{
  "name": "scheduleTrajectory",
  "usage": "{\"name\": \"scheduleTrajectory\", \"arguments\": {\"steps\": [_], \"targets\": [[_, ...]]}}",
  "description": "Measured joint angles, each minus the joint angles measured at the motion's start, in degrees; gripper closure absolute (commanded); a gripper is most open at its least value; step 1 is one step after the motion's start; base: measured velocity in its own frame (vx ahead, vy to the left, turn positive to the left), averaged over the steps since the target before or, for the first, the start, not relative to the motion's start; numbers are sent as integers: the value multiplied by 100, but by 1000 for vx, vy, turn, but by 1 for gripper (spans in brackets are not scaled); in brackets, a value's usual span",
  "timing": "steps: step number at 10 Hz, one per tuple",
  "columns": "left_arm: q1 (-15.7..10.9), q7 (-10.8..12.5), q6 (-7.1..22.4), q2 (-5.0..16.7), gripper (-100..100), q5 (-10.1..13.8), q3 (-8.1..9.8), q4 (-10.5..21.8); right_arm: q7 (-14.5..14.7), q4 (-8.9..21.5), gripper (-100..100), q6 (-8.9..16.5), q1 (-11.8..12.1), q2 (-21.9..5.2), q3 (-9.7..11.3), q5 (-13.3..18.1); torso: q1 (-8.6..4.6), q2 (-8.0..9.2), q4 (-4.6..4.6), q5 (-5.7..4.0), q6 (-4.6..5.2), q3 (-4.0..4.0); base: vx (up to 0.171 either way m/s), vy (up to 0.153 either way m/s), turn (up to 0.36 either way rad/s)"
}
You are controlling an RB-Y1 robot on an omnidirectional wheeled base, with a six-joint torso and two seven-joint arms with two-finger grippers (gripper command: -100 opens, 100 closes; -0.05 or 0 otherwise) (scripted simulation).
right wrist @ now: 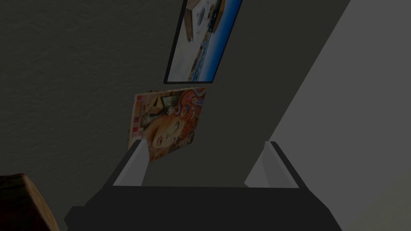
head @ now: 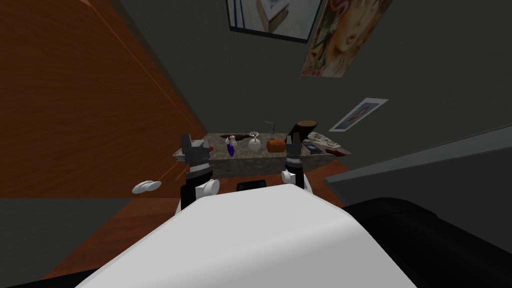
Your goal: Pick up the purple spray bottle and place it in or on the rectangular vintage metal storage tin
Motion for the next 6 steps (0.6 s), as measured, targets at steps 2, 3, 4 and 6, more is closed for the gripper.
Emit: {"name": "scheduleTrajectory", "arguments": {"steps": [2, 3, 4, 6], "targets": [[13, -16, 25, 266, -100, -38, -1, 36, 0, 0, 0, 0, 0, 0, 0, 0, 2, 1, 0, 0, 0, 1, -3, 2, -16], [2, -36, 40, 421, -100, -71, -1, 86, 0, 0, 0, 0, 0, 0, 0, 0, 3, 1, 0, 1, 0, 1, -5, 6, -20], [-24, -56, 38, 582, -100, -110, 6, 188, 0, 0, 0, 0, 0, 0, 0, 0, 4, 1, 0, 1, 0, 1, -6, 8, -23], [-46, -123, 92, 871, -100, -225, -16, 332, 0, 0, 0, 0, 0, 0, 0, 0, 6, 2, 0, 2, 1, 1, -9, 14, -37]]}}
